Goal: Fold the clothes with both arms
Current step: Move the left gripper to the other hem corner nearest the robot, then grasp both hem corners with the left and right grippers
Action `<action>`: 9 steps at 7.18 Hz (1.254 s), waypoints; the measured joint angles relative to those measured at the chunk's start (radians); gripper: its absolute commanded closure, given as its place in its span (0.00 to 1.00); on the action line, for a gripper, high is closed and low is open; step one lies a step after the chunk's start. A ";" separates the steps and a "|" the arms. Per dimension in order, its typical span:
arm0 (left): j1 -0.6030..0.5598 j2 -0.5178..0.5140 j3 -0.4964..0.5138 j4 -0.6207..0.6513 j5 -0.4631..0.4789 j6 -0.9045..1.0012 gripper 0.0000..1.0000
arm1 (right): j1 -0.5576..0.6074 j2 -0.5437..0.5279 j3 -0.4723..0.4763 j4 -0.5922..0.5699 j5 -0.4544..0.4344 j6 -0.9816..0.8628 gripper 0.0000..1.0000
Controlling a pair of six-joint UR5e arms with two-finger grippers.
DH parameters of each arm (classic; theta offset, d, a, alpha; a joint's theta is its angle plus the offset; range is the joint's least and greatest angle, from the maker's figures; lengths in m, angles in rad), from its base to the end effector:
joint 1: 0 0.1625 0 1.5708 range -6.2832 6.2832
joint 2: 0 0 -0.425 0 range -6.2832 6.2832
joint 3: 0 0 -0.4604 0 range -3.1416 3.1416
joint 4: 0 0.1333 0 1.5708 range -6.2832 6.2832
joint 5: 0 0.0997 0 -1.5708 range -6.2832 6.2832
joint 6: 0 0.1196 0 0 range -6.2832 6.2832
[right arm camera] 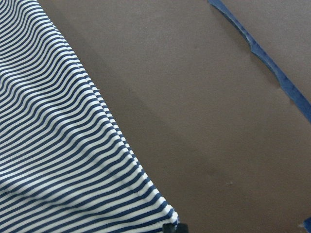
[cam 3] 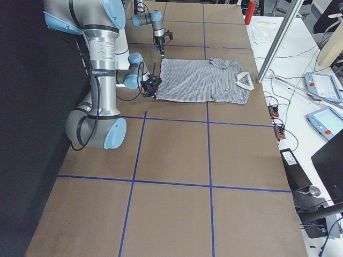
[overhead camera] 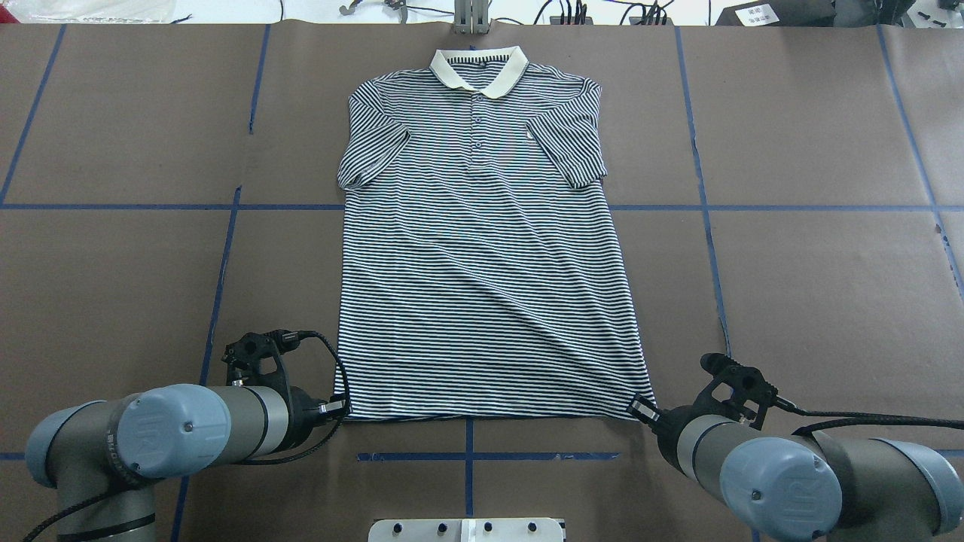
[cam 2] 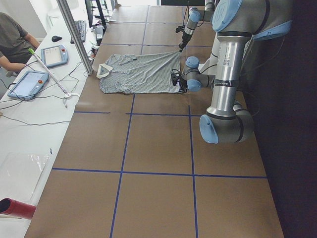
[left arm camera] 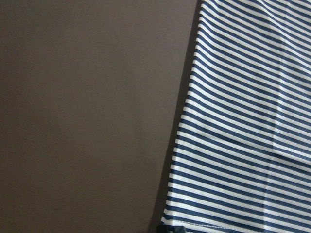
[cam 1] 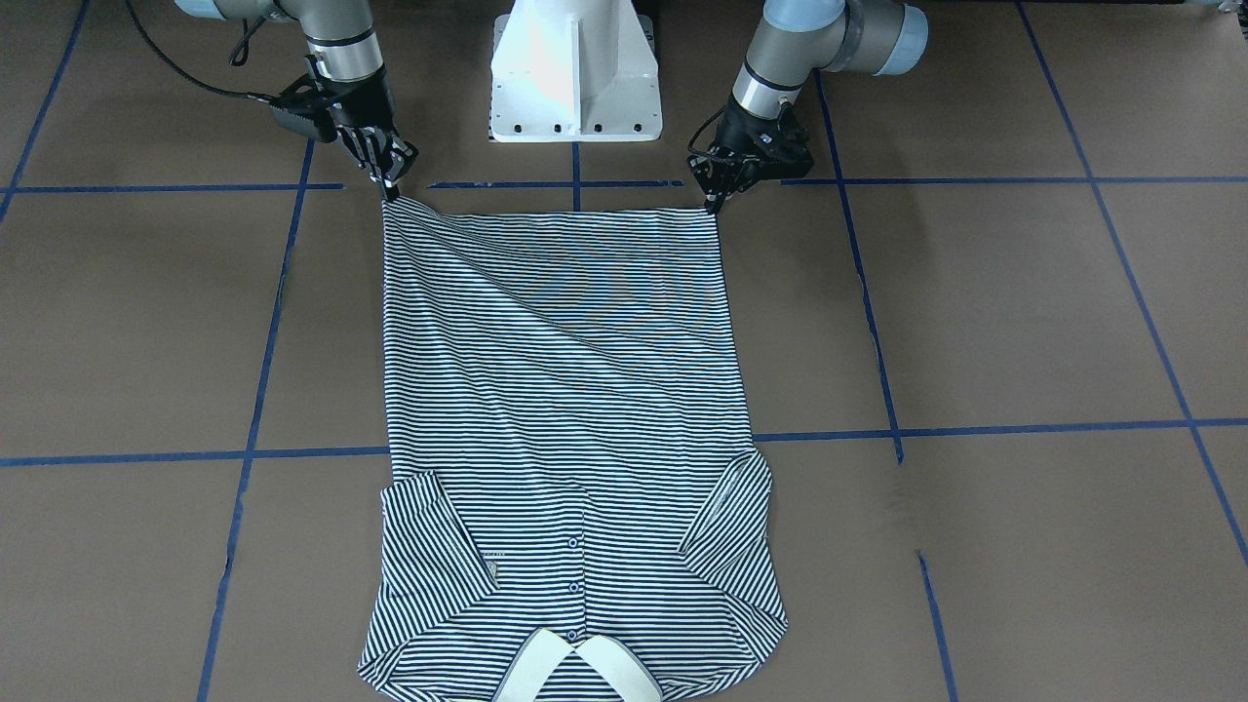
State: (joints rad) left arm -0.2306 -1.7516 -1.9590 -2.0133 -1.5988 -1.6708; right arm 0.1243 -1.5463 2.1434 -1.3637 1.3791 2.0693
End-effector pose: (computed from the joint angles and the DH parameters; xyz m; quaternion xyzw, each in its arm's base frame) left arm 0.5724 -0.2679 0.3114 0.0194 0.4842 -0.1372 0.8639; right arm -0.5213 -0.2224 0.3381 0.0141 -0.3991 0.3163 0.8605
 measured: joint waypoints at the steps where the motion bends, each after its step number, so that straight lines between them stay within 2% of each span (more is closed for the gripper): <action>1: -0.003 0.004 -0.011 0.000 0.000 0.000 1.00 | -0.001 0.000 0.002 0.000 0.000 0.000 1.00; 9: 0.032 0.137 -0.231 -0.001 -0.005 -0.031 1.00 | -0.117 -0.101 0.105 -0.003 -0.007 0.043 1.00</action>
State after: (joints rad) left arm -0.1987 -1.6148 -2.1898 -2.0143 -1.6042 -1.7018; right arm 0.0077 -1.6474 2.2483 -1.3662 1.3716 2.1121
